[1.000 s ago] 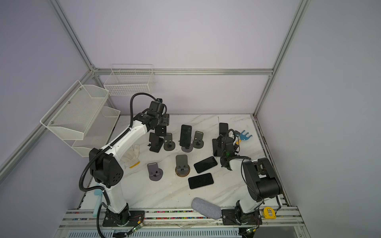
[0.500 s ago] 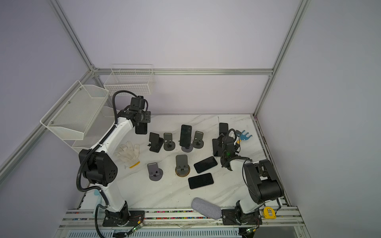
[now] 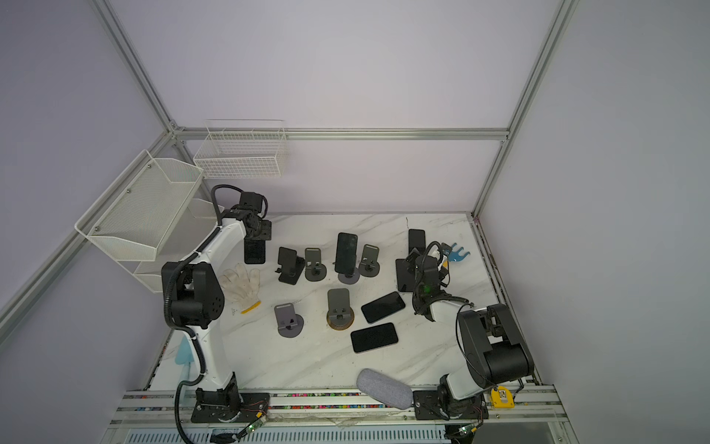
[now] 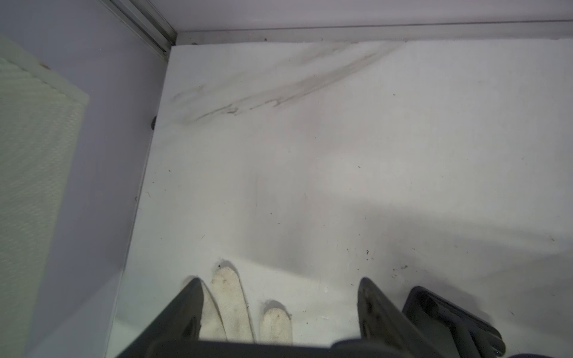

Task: Remove the phone from the phone stand
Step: Place the phone at the top-left of the table.

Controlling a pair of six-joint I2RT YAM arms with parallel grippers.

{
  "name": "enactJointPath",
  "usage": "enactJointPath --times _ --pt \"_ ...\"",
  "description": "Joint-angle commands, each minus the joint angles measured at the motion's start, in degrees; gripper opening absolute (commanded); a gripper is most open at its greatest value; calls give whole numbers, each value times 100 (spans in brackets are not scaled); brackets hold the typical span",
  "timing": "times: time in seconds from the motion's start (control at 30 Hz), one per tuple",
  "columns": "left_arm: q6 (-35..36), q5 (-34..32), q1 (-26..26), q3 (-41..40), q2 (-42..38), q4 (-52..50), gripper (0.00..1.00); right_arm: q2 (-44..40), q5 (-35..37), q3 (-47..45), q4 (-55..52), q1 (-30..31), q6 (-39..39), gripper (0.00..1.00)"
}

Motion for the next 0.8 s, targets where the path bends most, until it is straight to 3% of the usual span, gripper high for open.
enactJointPath --times 0.0,0.5,0.77 --pt "9 258 39 504 12 69 56 109 -55 38 -29 31 -10 97" --pt "-289 1044 187 828 1274 185 55 63 69 13 -188 30 -18 97" --pt "-527 1369 185 874 1376 159 55 88 22 3 -138 31 12 97"
